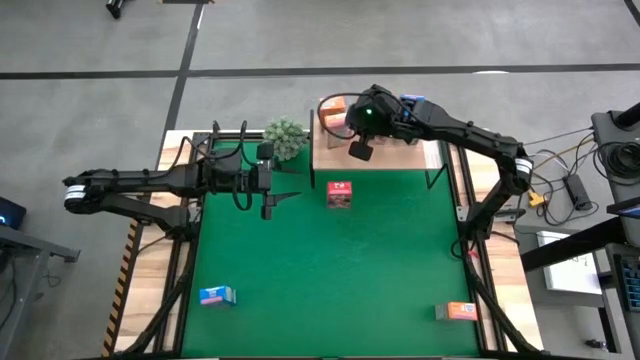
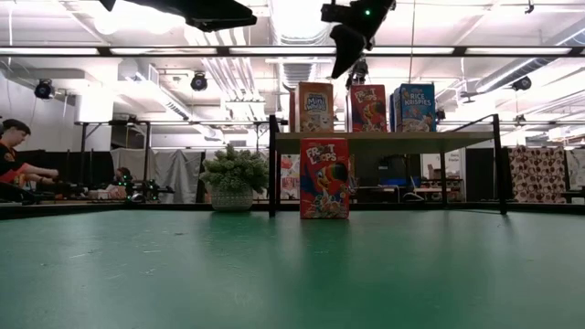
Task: Stack cereal on shelf
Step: Put the left orange cereal box on the shelf aligned with the other orange cereal box
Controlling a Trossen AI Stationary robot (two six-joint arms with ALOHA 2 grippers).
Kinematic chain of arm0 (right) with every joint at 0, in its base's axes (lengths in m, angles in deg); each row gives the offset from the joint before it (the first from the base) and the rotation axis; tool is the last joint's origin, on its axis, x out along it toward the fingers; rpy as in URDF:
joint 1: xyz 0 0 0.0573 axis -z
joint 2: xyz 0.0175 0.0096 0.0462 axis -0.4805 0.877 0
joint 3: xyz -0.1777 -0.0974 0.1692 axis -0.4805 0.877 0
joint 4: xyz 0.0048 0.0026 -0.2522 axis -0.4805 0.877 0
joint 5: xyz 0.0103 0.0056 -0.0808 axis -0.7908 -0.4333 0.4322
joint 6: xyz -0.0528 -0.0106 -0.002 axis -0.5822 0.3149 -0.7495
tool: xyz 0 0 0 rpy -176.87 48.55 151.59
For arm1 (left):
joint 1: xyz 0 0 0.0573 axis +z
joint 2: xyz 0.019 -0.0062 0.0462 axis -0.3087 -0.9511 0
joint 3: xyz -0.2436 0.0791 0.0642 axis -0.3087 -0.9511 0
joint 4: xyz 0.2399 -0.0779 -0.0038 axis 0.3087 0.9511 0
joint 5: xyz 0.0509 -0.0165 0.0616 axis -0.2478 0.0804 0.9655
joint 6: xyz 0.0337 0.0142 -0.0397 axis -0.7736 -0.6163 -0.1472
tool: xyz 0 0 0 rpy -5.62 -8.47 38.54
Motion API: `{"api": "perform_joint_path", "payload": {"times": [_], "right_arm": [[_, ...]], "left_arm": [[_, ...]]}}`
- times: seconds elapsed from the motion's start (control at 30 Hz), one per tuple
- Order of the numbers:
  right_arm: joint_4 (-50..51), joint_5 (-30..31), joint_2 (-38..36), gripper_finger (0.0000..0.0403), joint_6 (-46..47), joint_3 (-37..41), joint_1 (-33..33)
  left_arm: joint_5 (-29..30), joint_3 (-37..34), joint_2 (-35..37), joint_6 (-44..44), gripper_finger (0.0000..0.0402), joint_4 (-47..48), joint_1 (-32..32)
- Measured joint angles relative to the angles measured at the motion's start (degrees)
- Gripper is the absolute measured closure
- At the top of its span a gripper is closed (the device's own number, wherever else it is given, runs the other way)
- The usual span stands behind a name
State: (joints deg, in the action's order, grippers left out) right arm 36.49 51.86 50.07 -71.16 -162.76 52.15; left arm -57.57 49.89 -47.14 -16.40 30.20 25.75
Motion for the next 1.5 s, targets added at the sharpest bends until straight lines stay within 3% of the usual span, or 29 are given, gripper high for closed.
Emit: {"api": "perform_joint_path", "payload": {"times": [1.03,1.5], "right_arm": [[-1.80,-2.10,2.57,0.0390,0.79,0.00,1.22],[-5.11,2.92,2.20,0.0390,-1.73,0.00,1.88]], "left_arm": [[0.00,-0.09,0.00,-0.15,0.0187,0.02,0.00],[-0.01,-0.09,0.00,-0.15,0.0187,-0.10,0.01]]}}
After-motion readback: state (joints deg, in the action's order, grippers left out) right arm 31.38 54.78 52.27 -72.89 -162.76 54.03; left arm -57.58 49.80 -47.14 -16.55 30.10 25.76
